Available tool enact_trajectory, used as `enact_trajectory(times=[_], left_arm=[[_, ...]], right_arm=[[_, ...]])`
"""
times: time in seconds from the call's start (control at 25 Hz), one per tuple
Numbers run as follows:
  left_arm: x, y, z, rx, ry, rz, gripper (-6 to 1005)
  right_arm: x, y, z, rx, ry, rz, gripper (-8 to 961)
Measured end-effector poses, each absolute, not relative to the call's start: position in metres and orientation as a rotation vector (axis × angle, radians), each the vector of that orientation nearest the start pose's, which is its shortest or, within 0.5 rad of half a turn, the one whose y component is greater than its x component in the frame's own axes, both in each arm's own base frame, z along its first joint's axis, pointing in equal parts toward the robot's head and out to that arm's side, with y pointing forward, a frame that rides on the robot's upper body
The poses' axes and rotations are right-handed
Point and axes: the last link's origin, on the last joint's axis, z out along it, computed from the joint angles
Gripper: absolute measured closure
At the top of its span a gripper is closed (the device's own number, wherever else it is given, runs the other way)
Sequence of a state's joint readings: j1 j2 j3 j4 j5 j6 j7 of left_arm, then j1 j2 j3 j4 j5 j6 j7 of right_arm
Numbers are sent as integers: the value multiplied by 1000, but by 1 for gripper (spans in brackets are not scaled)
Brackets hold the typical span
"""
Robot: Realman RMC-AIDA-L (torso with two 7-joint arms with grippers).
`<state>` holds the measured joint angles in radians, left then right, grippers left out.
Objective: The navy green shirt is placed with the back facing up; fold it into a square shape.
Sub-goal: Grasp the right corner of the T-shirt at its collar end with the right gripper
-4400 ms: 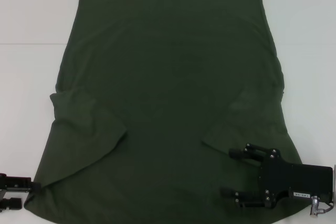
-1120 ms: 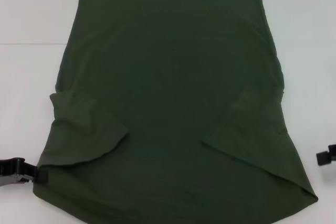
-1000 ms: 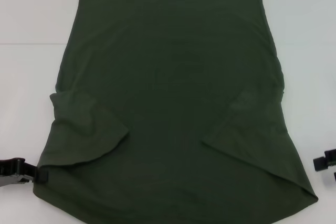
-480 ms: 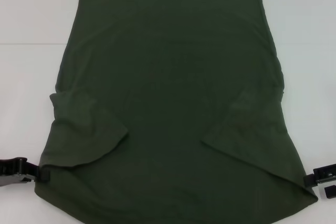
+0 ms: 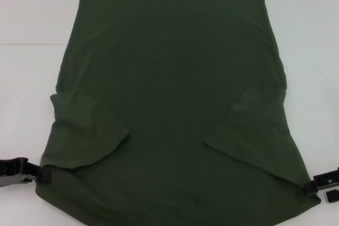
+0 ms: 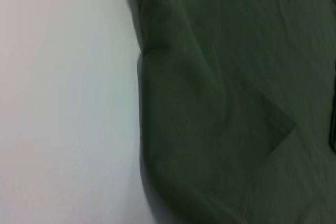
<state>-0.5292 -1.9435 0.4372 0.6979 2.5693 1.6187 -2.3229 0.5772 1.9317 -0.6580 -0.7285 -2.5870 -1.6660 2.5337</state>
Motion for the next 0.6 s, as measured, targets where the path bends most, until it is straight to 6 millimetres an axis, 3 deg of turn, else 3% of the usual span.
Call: enact_trajectory(times=[0.6], left_arm=[[-350, 306, 63, -2149, -1970, -219, 967]], right_arm=[[324, 315, 47, -2196, 2056, -96, 98]])
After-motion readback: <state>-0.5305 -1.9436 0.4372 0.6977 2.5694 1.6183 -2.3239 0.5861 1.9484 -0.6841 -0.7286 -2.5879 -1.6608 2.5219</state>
